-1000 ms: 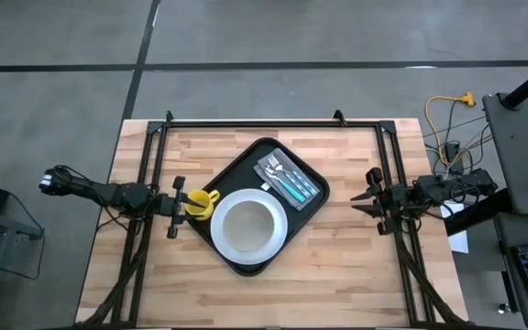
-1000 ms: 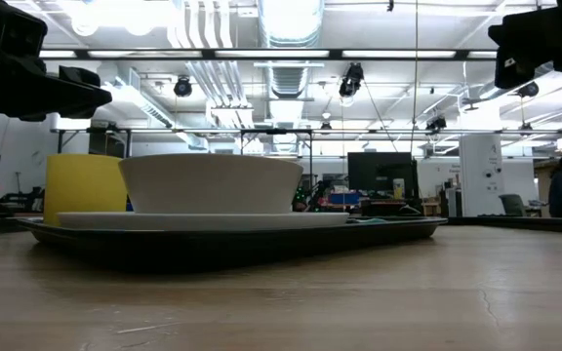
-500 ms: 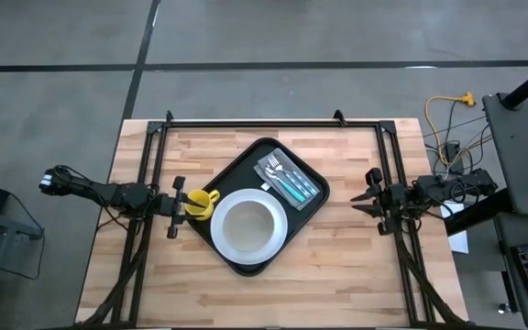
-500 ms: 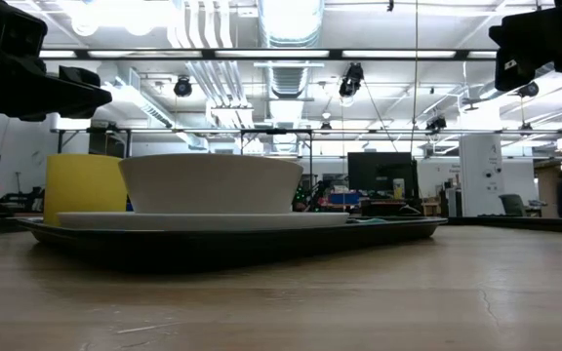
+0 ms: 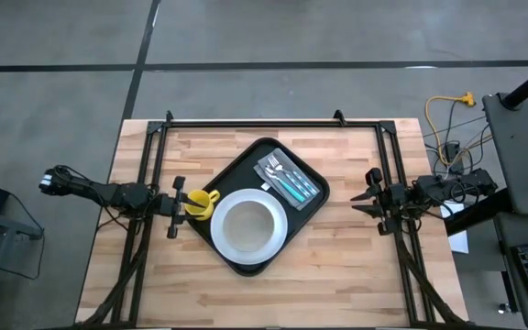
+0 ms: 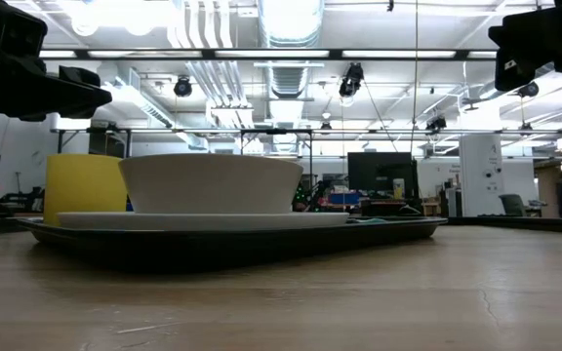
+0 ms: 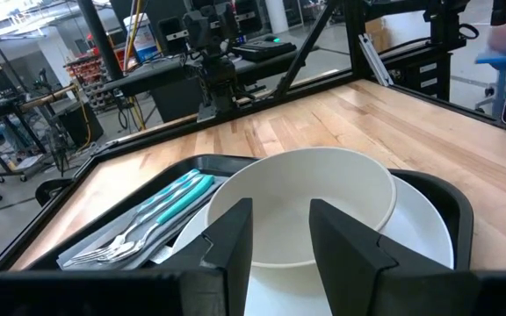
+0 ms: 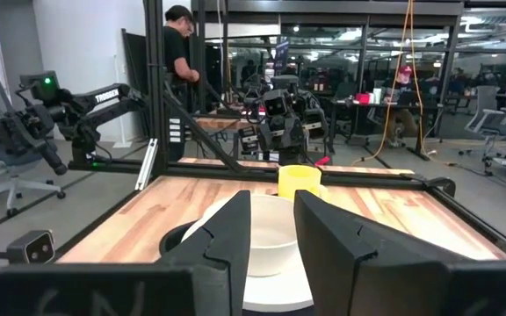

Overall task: Set up tray
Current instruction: Return to Home Position

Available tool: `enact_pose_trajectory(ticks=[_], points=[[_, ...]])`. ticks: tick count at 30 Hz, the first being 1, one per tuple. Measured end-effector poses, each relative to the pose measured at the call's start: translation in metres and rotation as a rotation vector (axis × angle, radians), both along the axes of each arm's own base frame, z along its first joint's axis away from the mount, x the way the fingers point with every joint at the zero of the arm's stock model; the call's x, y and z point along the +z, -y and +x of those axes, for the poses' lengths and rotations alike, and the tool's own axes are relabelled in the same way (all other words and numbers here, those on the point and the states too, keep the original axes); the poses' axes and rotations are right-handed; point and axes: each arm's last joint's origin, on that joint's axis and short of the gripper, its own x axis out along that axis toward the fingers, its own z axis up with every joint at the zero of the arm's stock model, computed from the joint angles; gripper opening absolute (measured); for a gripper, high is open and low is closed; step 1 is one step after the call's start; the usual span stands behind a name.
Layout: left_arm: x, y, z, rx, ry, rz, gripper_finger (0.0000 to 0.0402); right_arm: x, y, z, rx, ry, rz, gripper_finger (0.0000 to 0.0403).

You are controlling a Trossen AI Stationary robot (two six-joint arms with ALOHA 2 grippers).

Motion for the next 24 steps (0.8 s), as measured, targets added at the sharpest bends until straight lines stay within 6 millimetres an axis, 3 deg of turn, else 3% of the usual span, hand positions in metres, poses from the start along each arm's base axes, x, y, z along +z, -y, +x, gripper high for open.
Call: enact_pose_trajectory(ticks=[10, 24], points=[[0.0001, 0.0000, 0.0000, 0.000, 0.000, 0.000, 0.0101, 0.0000, 0.0000, 0.0000, 0.000, 0.000, 0.000, 0.0068], [0.0001, 0.0000, 0.0000, 0.000, 0.000, 0.000, 0.0101, 0.0000, 0.0000, 0.0000, 0.000, 0.000, 0.000, 0.0085]])
